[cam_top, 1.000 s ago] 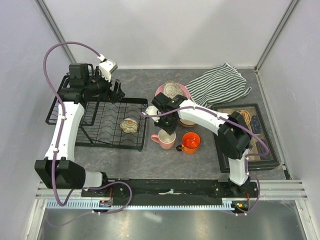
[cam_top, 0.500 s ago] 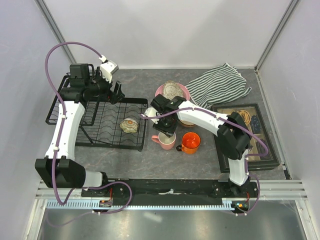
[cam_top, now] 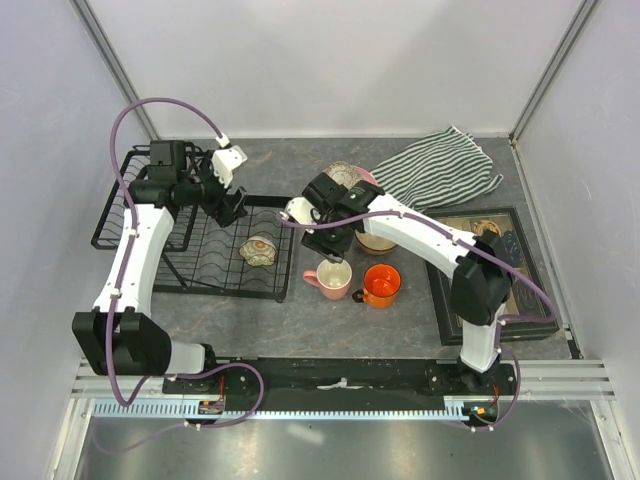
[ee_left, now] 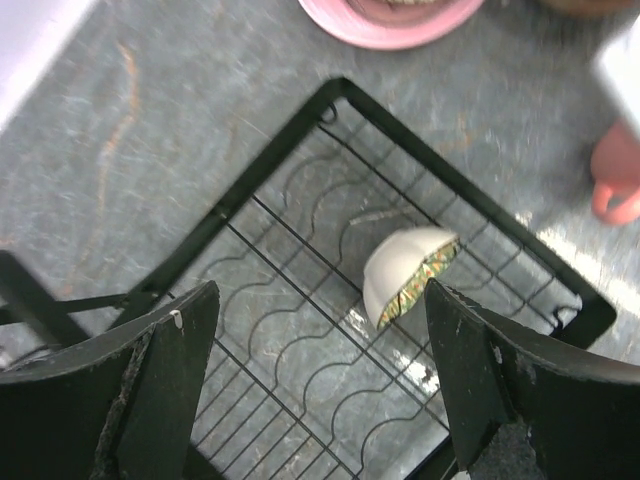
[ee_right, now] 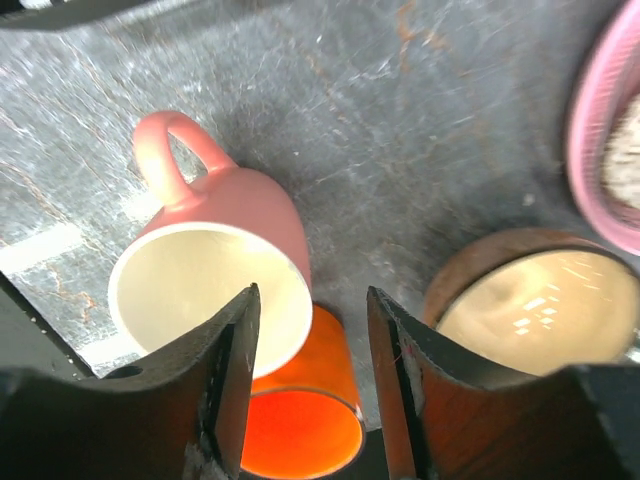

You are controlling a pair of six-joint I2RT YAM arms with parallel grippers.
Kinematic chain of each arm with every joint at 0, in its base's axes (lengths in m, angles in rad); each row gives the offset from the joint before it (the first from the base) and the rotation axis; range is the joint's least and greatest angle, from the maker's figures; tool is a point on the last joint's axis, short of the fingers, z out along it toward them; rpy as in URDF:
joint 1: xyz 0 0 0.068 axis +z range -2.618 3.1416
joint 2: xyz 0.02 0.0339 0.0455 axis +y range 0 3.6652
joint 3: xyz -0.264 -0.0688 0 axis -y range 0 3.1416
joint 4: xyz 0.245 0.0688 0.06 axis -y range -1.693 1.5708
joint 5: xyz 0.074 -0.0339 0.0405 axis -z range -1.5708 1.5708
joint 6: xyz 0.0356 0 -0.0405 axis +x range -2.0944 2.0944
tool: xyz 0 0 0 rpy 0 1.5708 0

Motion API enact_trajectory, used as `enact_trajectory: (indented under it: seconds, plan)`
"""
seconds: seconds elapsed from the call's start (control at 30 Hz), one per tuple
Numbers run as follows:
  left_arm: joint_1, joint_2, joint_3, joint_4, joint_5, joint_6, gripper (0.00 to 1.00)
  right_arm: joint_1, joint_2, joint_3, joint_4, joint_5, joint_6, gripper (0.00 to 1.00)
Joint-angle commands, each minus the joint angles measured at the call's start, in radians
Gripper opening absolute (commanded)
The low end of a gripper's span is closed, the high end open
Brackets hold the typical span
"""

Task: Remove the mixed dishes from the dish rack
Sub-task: Place the cup at the center of the board, then pick up the bowl from the dish rack.

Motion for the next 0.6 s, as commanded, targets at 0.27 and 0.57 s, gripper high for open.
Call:
enact_trajectory:
  seconds: [0.27,0.57]
  plan:
    - [-0.118,-0.089,-0.194,0.097,-0.128,0.082,0.94,-0.005,-0.144,0.075,-0.017,0.052,0.013,0.57]
    - [-0.261,-0.150,-0.394,0.282,-0.363,0.119,0.94,-0.042,-0.201,0.045,0.006,0.058,0.019,0.60]
